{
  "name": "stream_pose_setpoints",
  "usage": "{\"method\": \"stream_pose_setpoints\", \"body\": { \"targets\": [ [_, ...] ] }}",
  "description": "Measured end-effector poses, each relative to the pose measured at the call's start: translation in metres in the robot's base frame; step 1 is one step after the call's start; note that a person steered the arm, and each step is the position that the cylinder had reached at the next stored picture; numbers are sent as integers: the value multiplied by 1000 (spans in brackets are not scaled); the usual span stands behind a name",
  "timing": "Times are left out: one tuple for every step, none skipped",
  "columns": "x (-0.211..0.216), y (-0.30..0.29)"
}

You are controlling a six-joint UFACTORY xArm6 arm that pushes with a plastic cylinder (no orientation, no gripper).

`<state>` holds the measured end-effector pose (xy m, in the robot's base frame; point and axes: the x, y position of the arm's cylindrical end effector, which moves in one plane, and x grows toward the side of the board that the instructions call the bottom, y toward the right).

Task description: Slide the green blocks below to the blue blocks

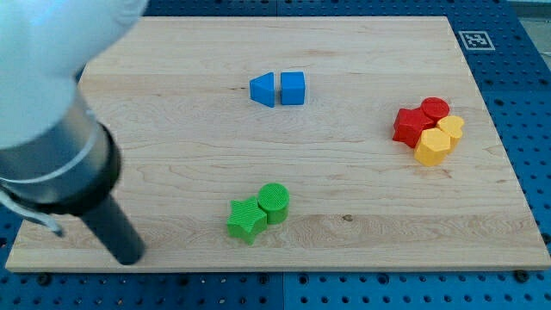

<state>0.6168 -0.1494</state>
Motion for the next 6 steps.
{"method": "stream_pose_setpoints", "body": {
  "targets": [
    [0,61],
    [-11,105],
    [-43,135],
    [-52,142],
    [-66,144],
    [-90,153]
  ]
}}
